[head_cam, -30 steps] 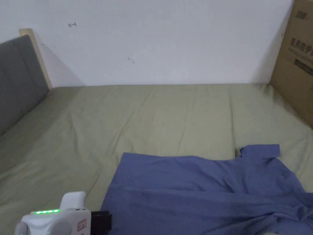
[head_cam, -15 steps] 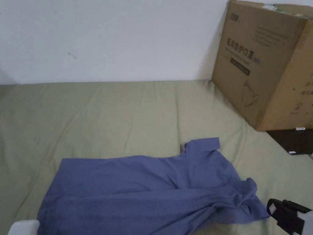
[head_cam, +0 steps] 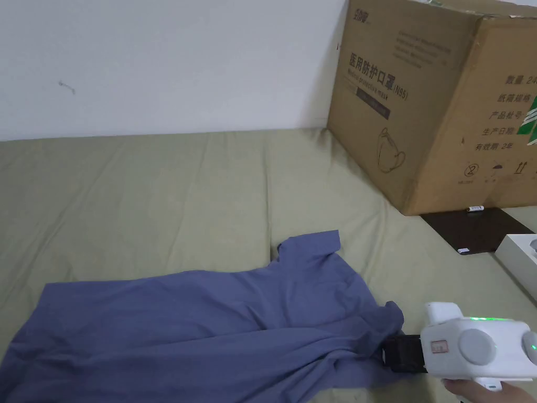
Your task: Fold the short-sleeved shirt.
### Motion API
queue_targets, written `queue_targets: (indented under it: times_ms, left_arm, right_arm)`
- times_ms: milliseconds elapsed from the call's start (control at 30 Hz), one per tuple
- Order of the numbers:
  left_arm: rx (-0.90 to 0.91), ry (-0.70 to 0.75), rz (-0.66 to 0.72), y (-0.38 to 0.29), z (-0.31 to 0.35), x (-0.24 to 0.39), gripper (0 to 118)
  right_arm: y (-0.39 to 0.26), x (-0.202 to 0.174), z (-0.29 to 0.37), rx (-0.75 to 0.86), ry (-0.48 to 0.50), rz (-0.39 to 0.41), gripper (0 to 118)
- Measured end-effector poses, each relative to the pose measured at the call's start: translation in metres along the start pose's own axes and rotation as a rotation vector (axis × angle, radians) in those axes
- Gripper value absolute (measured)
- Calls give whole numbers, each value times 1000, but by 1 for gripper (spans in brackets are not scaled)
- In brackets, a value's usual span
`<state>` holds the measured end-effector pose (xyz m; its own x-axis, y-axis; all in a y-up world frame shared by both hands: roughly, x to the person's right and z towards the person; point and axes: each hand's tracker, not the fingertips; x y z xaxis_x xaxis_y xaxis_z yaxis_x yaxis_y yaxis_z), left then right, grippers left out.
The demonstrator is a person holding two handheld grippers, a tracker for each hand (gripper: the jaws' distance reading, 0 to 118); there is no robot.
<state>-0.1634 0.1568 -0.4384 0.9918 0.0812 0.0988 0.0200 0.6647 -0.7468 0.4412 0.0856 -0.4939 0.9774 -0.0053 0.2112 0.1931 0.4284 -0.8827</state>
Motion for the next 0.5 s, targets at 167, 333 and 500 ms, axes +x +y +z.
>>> queue_targets:
  times_ms: [167, 333, 500]
  left_arm:
    - [-17, 8, -2, 7, -7, 3, 4]
    - [-26, 31, -8, 7, -11, -1, 4]
    - [-1, 49, 36, 12, -3, -18, 4]
  right_arm:
    - [6, -16, 1, -19, 48, 128, 61]
    - [-2, -42, 23, 2, 141, 186, 6]
    - [-8, -26, 52, 47, 182, 139, 5]
